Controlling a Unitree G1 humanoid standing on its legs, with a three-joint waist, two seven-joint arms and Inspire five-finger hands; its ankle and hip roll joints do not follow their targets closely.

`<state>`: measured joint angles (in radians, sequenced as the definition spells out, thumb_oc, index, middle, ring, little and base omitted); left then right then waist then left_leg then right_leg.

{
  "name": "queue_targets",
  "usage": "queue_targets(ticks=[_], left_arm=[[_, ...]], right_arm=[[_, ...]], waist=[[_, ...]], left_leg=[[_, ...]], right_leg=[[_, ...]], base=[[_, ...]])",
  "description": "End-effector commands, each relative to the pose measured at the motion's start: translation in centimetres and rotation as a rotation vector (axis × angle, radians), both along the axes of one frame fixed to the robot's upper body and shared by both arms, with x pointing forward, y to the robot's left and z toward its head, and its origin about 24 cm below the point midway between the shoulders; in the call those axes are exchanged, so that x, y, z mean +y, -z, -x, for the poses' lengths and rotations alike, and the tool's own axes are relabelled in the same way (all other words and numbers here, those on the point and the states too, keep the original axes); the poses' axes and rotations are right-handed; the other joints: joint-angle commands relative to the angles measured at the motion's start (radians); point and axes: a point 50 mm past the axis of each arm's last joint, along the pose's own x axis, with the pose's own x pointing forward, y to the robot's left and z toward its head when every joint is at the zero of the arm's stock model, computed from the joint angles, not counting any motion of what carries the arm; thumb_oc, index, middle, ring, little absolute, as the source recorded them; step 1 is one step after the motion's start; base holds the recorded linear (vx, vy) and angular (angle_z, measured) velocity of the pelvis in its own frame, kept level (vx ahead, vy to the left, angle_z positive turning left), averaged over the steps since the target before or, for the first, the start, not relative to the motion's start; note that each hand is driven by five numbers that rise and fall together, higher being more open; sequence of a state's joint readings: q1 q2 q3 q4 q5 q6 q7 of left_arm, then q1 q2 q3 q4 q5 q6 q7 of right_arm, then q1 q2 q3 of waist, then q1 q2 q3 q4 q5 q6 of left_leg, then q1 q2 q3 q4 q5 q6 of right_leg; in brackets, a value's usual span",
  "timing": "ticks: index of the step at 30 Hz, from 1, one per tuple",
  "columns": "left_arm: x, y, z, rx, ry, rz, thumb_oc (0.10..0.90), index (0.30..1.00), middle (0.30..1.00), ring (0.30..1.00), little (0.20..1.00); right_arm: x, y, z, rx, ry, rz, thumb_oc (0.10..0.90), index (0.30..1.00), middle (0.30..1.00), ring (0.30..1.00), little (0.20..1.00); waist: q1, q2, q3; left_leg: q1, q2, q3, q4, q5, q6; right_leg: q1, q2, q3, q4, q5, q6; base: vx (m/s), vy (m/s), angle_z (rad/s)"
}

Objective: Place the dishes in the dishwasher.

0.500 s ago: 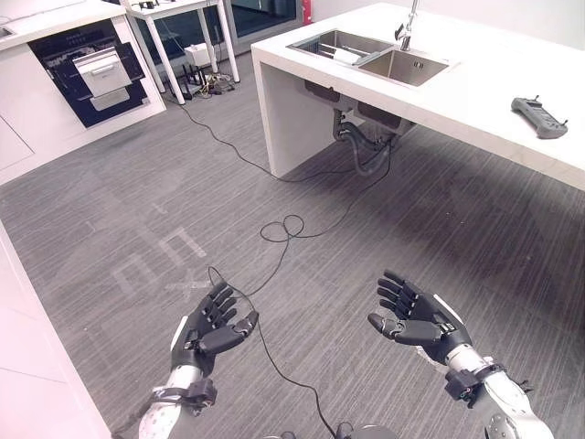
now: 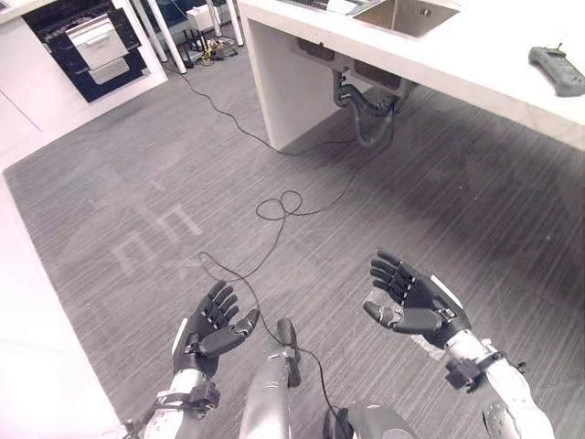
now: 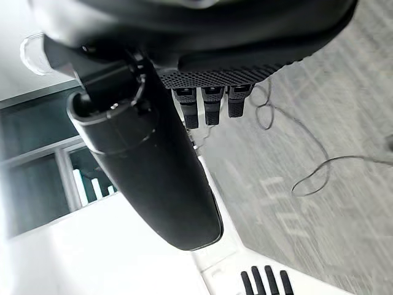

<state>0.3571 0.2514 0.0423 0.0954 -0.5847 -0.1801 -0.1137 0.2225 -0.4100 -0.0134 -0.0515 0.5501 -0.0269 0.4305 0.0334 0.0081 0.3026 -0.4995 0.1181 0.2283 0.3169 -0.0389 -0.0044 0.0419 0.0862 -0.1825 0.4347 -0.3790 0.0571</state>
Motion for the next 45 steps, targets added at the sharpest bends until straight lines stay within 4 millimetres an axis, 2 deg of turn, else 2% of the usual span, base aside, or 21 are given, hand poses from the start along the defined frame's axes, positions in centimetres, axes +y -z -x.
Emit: queue_targets(ticks=[1, 3, 4, 5, 6, 7, 8, 9, 10, 11, 12, 14, 25, 29, 31, 33, 35, 37, 40, 41, 45], left_arm=[[1.3, -5.9, -2.8, -0.308, -0.004, -0.096, 0.800, 0.900, 0.900, 0.900, 0.900], [1.4, -6.3, -3.2, -0.325, 0.012, -0.108, 0.800, 0.900, 0.900, 0.900, 0.900], [1.4, -6.7, -3.8, -0.331, 0.028, -0.119, 0.800, 0.900, 0.900, 0.900, 0.900], [1.4, -6.7, -3.8, -0.331, 0.028, -0.119, 0.800, 0.900, 0.900, 0.900, 0.900], [1.2, -7.0, -4.3, -0.344, 0.059, -0.139, 0.800, 0.900, 0.900, 0.900, 0.900], [1.1, -7.0, -4.5, -0.341, 0.068, -0.143, 0.800, 0.900, 0.900, 0.900, 0.900], [0.9, -7.1, -4.5, -0.333, 0.071, -0.155, 0.800, 0.900, 0.900, 0.900, 0.900], [0.8, -7.2, -4.6, -0.327, 0.061, -0.152, 0.800, 0.900, 0.900, 0.900, 0.900], [1.1, -7.2, -4.7, -0.325, 0.078, -0.147, 0.800, 0.900, 0.900, 0.900, 0.900], [1.6, -7.2, -4.2, -0.323, 0.087, -0.152, 0.800, 0.900, 0.900, 0.900, 0.900], [1.9, -7.2, -3.7, -0.326, 0.089, -0.155, 0.800, 0.900, 0.900, 0.900, 0.900], [1.8, -7.2, -3.6, -0.346, 0.096, -0.159, 0.800, 0.900, 0.900, 0.900, 0.900], [0.9, -9.5, -4.0, -0.492, 0.074, -0.084, 0.800, 0.900, 0.900, 0.900, 0.900], [0.5, -11.3, -4.1, -0.610, 0.087, -0.069, 0.800, 0.900, 0.900, 0.900, 0.900], [0.3, -12.2, -4.5, -0.657, 0.099, -0.060, 0.800, 0.900, 0.900, 0.900, 0.900], [0.1, -12.7, -4.6, -0.687, 0.113, -0.074, 0.800, 0.900, 0.900, 0.900, 0.900], [0.2, -13.3, -4.3, -0.712, 0.115, -0.095, 0.800, 0.900, 0.900, 0.900, 0.900], [0.1, -13.7, -4.0, -0.736, 0.117, -0.108, 0.800, 0.900, 0.900, 0.900, 0.900], [-0.1, -14.2, -4.4, -0.770, 0.117, -0.087, 0.800, 0.900, 0.900, 0.900, 0.900], [-0.4, -14.6, -4.7, -0.785, 0.128, -0.088, 0.800, 0.900, 0.900, 0.900, 0.900], [-0.8, -16.6, -4.7, -0.869, 0.141, -0.113, 0.800, 0.900, 0.900, 0.900, 0.900]], right_arm=[[0.6, -6.0, -1.4, -0.320, -0.059, -0.034, 0.800, 0.900, 0.900, 0.900, 0.900], [0.9, -6.4, -1.8, -0.344, -0.038, -0.042, 0.800, 0.900, 0.900, 0.900, 0.900], [1.0, -6.9, -2.3, -0.361, -0.017, -0.059, 0.800, 0.900, 0.900, 0.900, 0.900], [1.0, -6.9, -2.3, -0.361, -0.017, -0.059, 0.800, 0.900, 0.900, 0.900, 0.900], [1.3, -6.7, -2.3, -0.363, 0.012, -0.068, 0.800, 0.900, 0.900, 0.900, 0.900], [1.5, -6.3, -2.2, -0.352, 0.027, -0.076, 0.800, 0.900, 0.900, 0.900, 0.900], [2.2, -5.8, -2.1, -0.338, 0.029, -0.087, 0.800, 0.900, 0.900, 0.900, 0.900], [2.4, -5.6, -2.2, -0.331, 0.022, -0.077, 0.800, 0.900, 0.900, 0.900, 0.900], [1.4, -5.8, -1.9, -0.330, 0.035, -0.071, 0.800, 0.900, 0.900, 0.900, 0.900], [0.4, -5.9, -1.3, -0.331, 0.046, -0.075, 0.800, 0.900, 0.900, 0.900, 0.900], [-0.4, -6.1, -0.7, -0.341, 0.047, -0.077, 0.800, 0.900, 0.900, 0.900, 0.900], [-0.8, -6.3, -0.5, -0.354, 0.039, -0.069, 0.800, 0.900, 0.900, 0.900, 0.900], [1.0, -7.3, -2.0, -0.381, -0.010, -0.007, 0.800, 0.900, 0.900, 0.900, 0.900], [0.8, -8.2, -2.1, -0.416, -0.029, 0.032, 0.800, 0.900, 0.900, 0.900, 0.900], [0.8, -8.8, -2.2, -0.446, -0.033, 0.050, 0.800, 0.900, 0.900, 0.900, 0.900], [0.8, -9.4, -2.5, -0.467, -0.029, 0.052, 0.800, 0.900, 0.900, 0.900, 0.900], [0.7, -9.8, -2.6, -0.478, -0.030, 0.043, 0.800, 0.900, 0.900, 0.900, 0.900], [0.7, -10.2, -2.3, -0.486, -0.025, 0.043, 0.800, 0.900, 0.900, 0.900, 0.900], [0.5, -10.9, -2.4, -0.516, 0.015, 0.072, 0.800, 0.900, 0.900, 0.900, 0.900], [0.3, -11.1, -2.5, -0.522, 0.051, 0.054, 0.800, 0.900, 0.900, 0.900, 0.900], [0.7, -11.2, -2.6, -0.515, 0.098, -0.009, 0.800, 0.900, 0.900, 0.900, 0.900]], waist=[[-0.006, 0.005, -0.119], [0.006, -0.006, -0.144], [0.005, -0.013, -0.158], [0.005, -0.013, -0.158], [-0.015, -0.021, -0.173], [-0.017, -0.022, -0.180], [-0.020, -0.012, -0.168], [-0.026, -0.005, -0.160], [-0.044, -0.002, -0.146], [-0.064, -0.012, -0.133], [-0.085, -0.027, -0.122], [-0.095, -0.041, -0.129], [-0.068, -0.040, -0.173], [-0.050, -0.067, -0.161], [-0.052, -0.072, -0.152], [-0.051, -0.074, -0.150], [-0.049, -0.043, -0.146], [-0.041, -0.021, -0.147], [-0.044, -0.010, -0.151], [-0.052, -0.007, -0.156], [-0.053, 0.008, -0.148]], left_leg=[[0.243, -0.011, -0.020, -0.017, -0.077, -0.030], [0.266, -0.033, -0.030, -0.017, -0.111, -0.001], [0.284, -0.054, -0.044, -0.017, -0.130, 0.020], [0.284, -0.054, -0.044, -0.017, -0.130, 0.020], [0.322, -0.096, -0.069, -0.017, -0.167, 0.063], [0.339, -0.126, -0.091, -0.017, -0.185, 0.088], [0.378, -0.150, -0.118, -0.017, -0.208, 0.106], [0.393, -0.150, -0.130, -0.017, -0.208, 0.102], [0.412, -0.156, -0.169, -0.017, -0.207, 0.094], [0.442, -0.159, -0.183, -0.017, -0.223, 0.087], [0.475, -0.166, -0.176, -0.017, -0.251, 0.080], [0.481, -0.187, -0.182, -0.017, -0.268, 0.080], [0.532, -0.166, -0.153, -0.017, -0.260, 0.036], [0.522, -0.169, -0.132, 0.053, -0.114, -0.011], [0.472, -0.128, -0.092, 0.092, -0.101, -0.017], [0.495, -0.102, -0.085, -0.004, -0.117, -0.011], [0.451, -0.064, -0.146, -0.017, -0.165, -0.022], [0.402, -0.044, -0.220, -0.017, -0.157, -0.046], [0.372, -0.029, -0.218, -0.017, -0.148, -0.051], [0.380, -0.030, -0.205, -0.017, -0.156, -0.043], [0.416, -0.101, -0.260, -0.017, -0.193, 0.020]], right_leg=[[0.069, -0.107, -0.006, -0.135, 0.013, -0.004], [0.092, -0.128, -0.008, -0.135, 0.012, 0.016], [0.107, -0.136, -0.014, -0.135, 0.045, 0.037], [0.107, -0.136, -0.014, -0.135, 0.045, 0.037], [0.102, -0.131, -0.003, -0.076, 0.248, 0.097], [0.018, -0.138, 0.013, 0.130, 0.351, 0.113], [-0.134, -0.142, 0.022, 0.390, 0.391, 0.101], [-0.178, -0.131, 0.011, 0.322, 0.333, 0.075], [-0.172, -0.099, -0.002, 0.088, 0.283, 0.060], [-0.173, -0.103, 0.009, -0.124, 0.314, 0.061], [-0.250, -0.128, 0.041, -0.135, 0.318, 0.079], [-0.280, -0.138, 0.078, -0.135, 0.283, 0.074], [-0.195, -0.138, 0.063, -0.135, 0.198, 0.034], [-0.161, -0.167, 0.071, -0.135, 0.177, 0.005], [-0.147, -0.180, 0.050, -0.135, 0.171, -0.001], [-0.137, -0.188, 0.044, -0.135, 0.163, 0.006], [-0.130, -0.164, 0.046, -0.135, 0.155, 0.015], [-0.118, -0.154, 0.047, -0.135, 0.140, 0.018], [-0.100, -0.174, 0.033, -0.135, 0.123, 0.031], [-0.097, -0.191, 0.026, -0.135, 0.130, 0.041], [-0.082, -0.210, 0.088, -0.135, 0.164, 0.072]], base=[[0.57, 0.489, -0.63], [0.49, 0.436, -0.57], [0.31, 0.276, -0.06], [0.47, 0.442, 0.74], [0.39, 0.417, 1.25], [0.55, 0.558, 1.19], [0.37, 0.315, 1.00], [0.42, 0.094, 0.72], [0.41, -0.148, 0.37], [0.42, -0.279, 0.54], [0.34, -0.287, 1.05], [0.22, -0.221, 1.12], [0.20, -0.211, 0.03], [0.09, -0.109, 0.00], [0.01, 0.016, -0.03], [0.07, 0.124, 0.40], [0.08, 0.248, 0.48], [0.10, 0.318, 0.12], [0.10, 0.382, -0.40], [0.13, 0.467, -0.47], [0.14, 0.525, -0.57]])
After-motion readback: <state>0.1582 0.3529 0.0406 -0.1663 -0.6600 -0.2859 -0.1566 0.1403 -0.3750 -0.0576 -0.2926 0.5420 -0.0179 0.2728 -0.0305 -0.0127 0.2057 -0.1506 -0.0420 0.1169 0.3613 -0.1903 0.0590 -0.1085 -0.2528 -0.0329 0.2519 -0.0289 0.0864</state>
